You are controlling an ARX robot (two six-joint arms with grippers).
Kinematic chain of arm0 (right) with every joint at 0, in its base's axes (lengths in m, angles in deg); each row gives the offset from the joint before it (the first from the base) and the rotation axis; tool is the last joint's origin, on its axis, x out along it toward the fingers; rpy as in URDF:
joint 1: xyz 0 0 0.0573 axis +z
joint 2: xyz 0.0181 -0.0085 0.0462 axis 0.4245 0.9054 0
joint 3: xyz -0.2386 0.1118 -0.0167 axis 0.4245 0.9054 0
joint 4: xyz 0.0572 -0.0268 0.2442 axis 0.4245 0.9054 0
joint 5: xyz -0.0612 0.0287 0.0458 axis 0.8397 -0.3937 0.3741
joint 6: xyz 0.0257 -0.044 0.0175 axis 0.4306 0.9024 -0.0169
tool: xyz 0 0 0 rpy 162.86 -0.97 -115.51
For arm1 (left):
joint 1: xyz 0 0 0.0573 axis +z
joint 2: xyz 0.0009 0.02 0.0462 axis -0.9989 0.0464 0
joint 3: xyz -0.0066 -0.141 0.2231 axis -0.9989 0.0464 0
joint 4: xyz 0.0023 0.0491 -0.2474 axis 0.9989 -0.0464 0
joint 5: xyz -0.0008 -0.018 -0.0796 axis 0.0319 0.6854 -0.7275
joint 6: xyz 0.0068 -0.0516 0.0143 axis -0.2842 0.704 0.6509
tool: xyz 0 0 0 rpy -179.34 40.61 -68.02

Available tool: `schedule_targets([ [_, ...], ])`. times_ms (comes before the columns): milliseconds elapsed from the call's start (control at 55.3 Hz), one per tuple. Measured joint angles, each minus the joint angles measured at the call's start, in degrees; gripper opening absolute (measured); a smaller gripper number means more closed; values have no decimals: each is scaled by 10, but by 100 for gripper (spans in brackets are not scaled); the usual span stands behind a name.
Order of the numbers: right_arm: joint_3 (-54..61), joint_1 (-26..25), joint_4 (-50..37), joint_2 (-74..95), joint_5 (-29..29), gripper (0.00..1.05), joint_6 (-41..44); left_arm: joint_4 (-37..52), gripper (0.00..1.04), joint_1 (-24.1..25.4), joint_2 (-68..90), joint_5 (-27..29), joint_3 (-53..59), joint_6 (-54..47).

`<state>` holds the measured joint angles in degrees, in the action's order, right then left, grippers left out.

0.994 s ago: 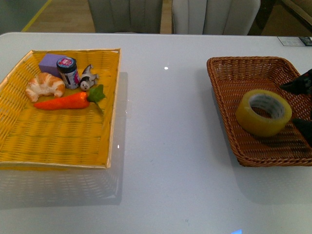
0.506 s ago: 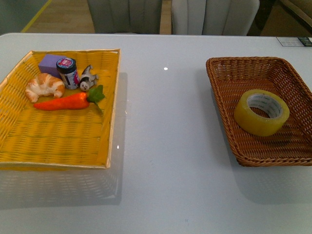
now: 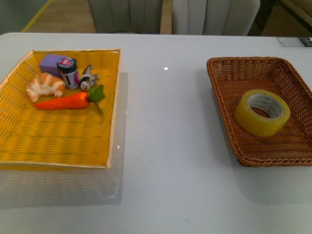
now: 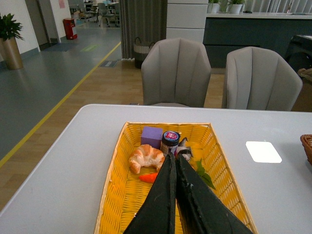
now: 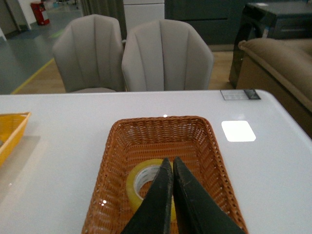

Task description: Move tape to another basket

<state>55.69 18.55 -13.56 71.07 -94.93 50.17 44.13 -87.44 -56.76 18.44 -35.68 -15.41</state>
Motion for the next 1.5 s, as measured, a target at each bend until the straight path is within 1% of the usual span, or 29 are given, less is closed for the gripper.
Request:
schedule_targets([
  [54,7,7,29,-35,4,2,2,0,2,0,0,0,0,0],
  [108,7,14,98,-94,10,2,2,0,2,0,0,0,0,0],
  [145,7,31,133,-131,38,2,3,0,2,0,0,0,0,0],
  [199,7,50,163,-168,54,2,3,0,2,0,0,0,0,0],
  [271,10,62,193,-207,54,2,3,0,2,0,0,0,0,0],
  [578,11,63,308,-337,60,2,3,0,2,0,0,0,0,0],
  [958,11,64,429,-466,60,2,4,0,2,0,0,0,0,0],
  [1500,11,64,529,-566,60,2,4,0,2,0,0,0,0,0],
])
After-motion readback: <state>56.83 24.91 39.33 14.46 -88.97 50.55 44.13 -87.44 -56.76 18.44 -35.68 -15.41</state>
